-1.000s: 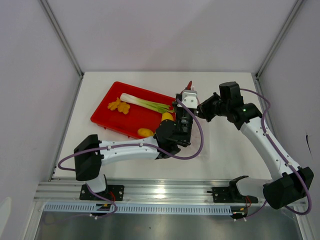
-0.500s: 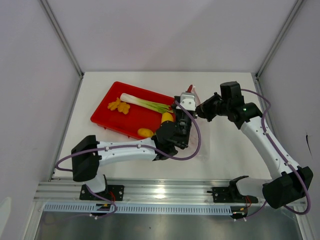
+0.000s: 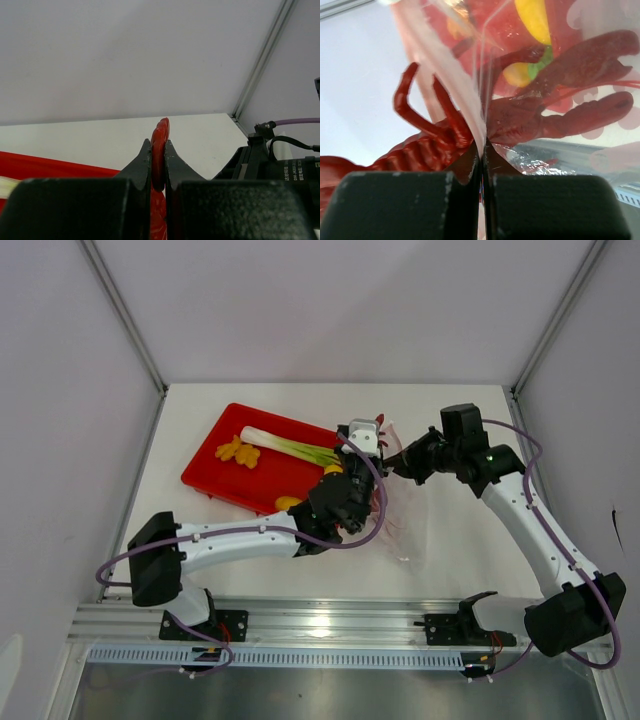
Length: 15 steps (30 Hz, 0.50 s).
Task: Place the food in the zip-top bag and seal the zipper
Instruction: Place the fake lobster in the zipper food storage bag.
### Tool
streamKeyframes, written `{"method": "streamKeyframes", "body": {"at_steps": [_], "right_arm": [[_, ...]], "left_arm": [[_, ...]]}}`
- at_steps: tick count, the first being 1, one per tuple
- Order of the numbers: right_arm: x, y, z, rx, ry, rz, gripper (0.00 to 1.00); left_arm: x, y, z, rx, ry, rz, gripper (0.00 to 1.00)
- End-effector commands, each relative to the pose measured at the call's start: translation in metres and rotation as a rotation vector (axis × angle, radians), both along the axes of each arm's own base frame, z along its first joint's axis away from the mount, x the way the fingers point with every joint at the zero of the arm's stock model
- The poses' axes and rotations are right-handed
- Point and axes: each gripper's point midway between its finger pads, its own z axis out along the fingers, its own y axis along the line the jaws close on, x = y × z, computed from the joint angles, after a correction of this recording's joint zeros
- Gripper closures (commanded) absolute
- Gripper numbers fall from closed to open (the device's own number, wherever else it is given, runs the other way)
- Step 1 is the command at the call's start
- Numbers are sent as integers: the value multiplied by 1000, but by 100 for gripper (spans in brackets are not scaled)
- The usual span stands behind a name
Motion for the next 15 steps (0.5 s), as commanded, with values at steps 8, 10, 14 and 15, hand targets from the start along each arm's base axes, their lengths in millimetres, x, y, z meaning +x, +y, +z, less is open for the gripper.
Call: {"method": "streamKeyframes", "body": {"at_steps": [8, 10, 14, 15], "right_arm": [[3, -7, 20, -40, -120, 15, 100], [5, -7, 21, -42, -128, 23, 100], [10, -9, 26, -59, -148, 26, 100], [11, -9, 26, -60, -149, 26, 100]], "left_arm": [[-10, 0, 17, -23, -37, -87, 99], [-13, -4, 18, -38, -29, -121, 99], [-18, -9, 6, -33, 18, -169, 100], [-18, -10, 5, -30, 22, -171, 100]]}}
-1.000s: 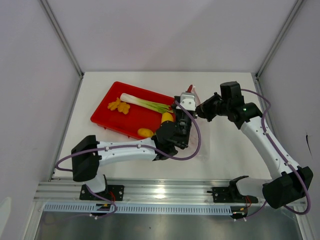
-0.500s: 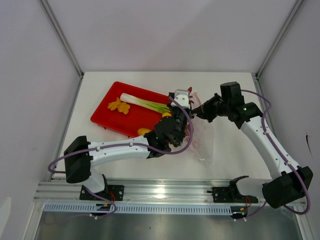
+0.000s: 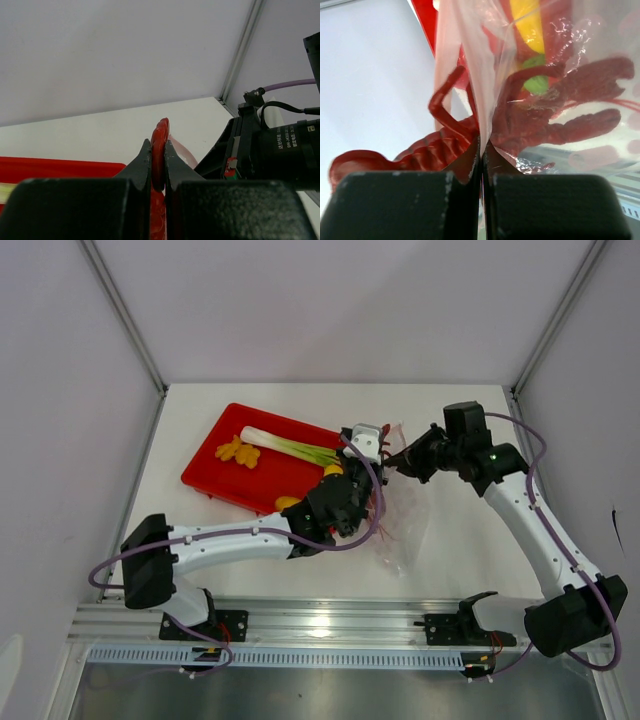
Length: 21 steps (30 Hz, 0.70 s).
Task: Place the food in the zip-top bag and seal the zipper
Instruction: Place the fake lobster in the zipper food storage bag.
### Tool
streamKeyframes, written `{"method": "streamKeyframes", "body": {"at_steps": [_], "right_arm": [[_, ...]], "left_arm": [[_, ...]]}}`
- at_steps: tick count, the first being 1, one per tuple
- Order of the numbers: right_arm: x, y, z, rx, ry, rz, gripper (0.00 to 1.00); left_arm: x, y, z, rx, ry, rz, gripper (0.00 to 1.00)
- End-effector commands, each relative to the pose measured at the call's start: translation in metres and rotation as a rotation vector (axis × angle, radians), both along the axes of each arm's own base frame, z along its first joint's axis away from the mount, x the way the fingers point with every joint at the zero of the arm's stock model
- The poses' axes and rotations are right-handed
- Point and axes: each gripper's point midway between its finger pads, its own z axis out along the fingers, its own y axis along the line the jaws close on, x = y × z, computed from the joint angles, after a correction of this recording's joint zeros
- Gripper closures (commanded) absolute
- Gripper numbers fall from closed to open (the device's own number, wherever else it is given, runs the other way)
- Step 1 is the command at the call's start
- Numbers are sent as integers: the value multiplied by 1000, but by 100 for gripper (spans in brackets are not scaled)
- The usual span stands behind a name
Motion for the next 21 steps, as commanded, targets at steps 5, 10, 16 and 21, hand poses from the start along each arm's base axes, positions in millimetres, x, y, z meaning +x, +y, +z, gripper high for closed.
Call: {"method": "streamKeyframes", "body": {"at_steps": [5, 10, 16, 21], "right_arm": [[11, -2, 33, 6, -109, 10, 100], [12, -1, 42, 15, -129, 13, 100], [10, -4, 41, 5, -130, 13, 100], [8, -8, 36, -4, -131, 10, 100]], "left_arm": [[-12, 0, 19, -103, 33, -85, 99], [-10, -2, 13, -114, 72, -101, 100], [-7, 0, 12, -104, 84, -94, 68], [-6, 9, 20, -96, 76, -84, 25]]}}
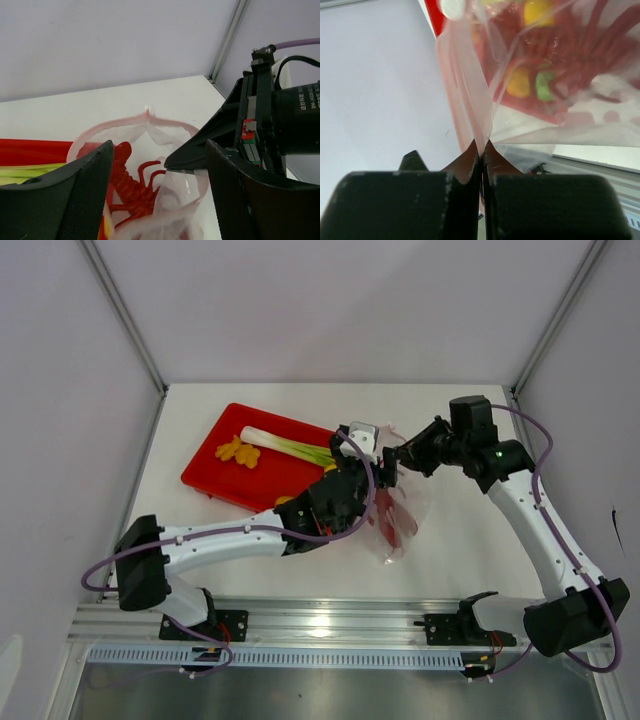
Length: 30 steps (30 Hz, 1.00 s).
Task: Place the food in the zip-top bag and seal the zipper
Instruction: Place the fake lobster in the zipper food storage bag, then pick up the fake vegetable from the bin.
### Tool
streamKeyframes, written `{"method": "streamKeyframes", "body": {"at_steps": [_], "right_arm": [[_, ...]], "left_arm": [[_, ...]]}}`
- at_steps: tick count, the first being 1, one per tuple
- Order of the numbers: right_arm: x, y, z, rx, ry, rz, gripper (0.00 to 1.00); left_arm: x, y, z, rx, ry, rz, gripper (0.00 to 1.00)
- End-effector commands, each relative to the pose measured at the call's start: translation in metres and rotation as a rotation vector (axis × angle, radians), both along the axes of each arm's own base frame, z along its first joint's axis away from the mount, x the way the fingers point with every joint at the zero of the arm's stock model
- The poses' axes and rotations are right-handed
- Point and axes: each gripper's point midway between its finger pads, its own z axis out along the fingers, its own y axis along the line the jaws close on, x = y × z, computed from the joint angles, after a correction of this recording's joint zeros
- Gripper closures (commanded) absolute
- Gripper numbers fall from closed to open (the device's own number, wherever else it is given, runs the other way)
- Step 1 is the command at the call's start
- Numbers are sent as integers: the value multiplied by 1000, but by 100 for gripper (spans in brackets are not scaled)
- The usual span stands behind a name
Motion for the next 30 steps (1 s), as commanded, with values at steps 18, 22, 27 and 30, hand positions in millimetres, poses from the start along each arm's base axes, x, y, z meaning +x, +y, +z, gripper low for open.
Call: {"method": "streamKeyframes", "body": {"at_steps": [18, 22, 27, 30], "right_arm": [[14, -71, -31, -212, -159, 5, 100], [27, -88, -24, -307, -192, 1, 100], [45, -111, -31, -477, -195, -13, 100], [63, -114, -41, -524, -179, 12, 100]], "left_arm": [[50, 121, 10, -143, 370, 30, 14], [68, 143, -19, -152, 492, 68, 14], [94, 158, -56, -182, 640, 104, 15], [106, 164, -66, -231, 695, 120, 17]]}}
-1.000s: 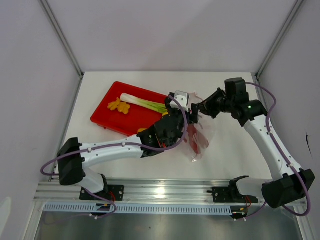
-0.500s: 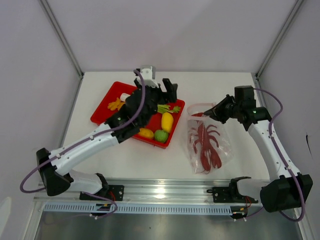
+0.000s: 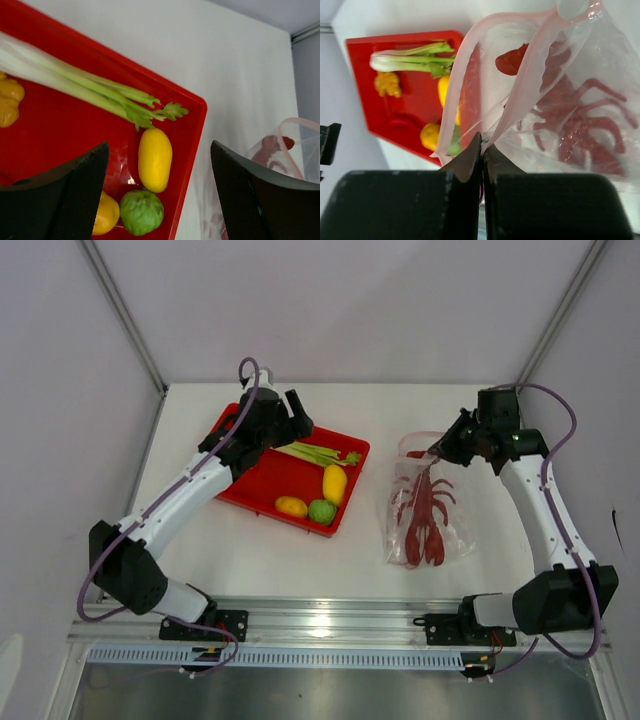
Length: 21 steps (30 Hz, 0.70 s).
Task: Place the food in the zip-top bag and seal the zipper
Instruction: Pick up the fake vegetable from the bin.
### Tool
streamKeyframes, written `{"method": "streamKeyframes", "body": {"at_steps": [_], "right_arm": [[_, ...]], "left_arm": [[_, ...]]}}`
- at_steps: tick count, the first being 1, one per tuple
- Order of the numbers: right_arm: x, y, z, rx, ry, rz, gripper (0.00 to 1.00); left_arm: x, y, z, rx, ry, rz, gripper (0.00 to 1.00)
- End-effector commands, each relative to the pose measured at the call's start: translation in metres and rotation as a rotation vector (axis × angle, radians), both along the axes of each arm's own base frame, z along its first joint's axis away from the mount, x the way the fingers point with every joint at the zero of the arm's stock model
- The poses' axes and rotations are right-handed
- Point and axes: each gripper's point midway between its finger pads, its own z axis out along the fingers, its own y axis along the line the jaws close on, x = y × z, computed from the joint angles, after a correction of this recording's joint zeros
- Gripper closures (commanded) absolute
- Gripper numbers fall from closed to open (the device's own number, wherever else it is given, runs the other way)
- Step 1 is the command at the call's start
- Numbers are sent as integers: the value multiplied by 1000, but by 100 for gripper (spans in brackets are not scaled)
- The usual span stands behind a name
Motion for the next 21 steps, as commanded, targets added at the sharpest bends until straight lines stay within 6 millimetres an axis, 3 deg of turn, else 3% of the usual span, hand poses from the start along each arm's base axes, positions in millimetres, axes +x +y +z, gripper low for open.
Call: {"method": "streamKeyframes", "body": {"at_steps": [1, 4, 5, 6, 8, 12, 15, 21], "right_arm": [[26, -13, -2, -154, -42, 42, 100], [48, -1, -20, -228, -3, 120, 100], [50, 16, -25, -274, -4, 197, 100], [63, 27, -29, -304, 3, 232, 100], [61, 56, -35, -353, 18, 311, 100], [61, 93, -28, -298, -32, 365, 100], [53, 105, -19, -276, -58, 404, 100], [31, 107, -1, -248, -102, 436, 100]], "left_arm": [[3, -6, 0, -109, 80, -18, 18], [4, 1, -5, -103, 86, 24, 17], [3, 4, -2, -112, 76, 37, 17], [3, 7, -2, -118, 80, 44, 17], [5, 12, -10, -129, 109, 61, 15], [15, 33, -22, -169, 179, 92, 16], [25, 45, -31, -169, 205, 133, 15], [51, 63, -56, -178, 318, 216, 14]]}}
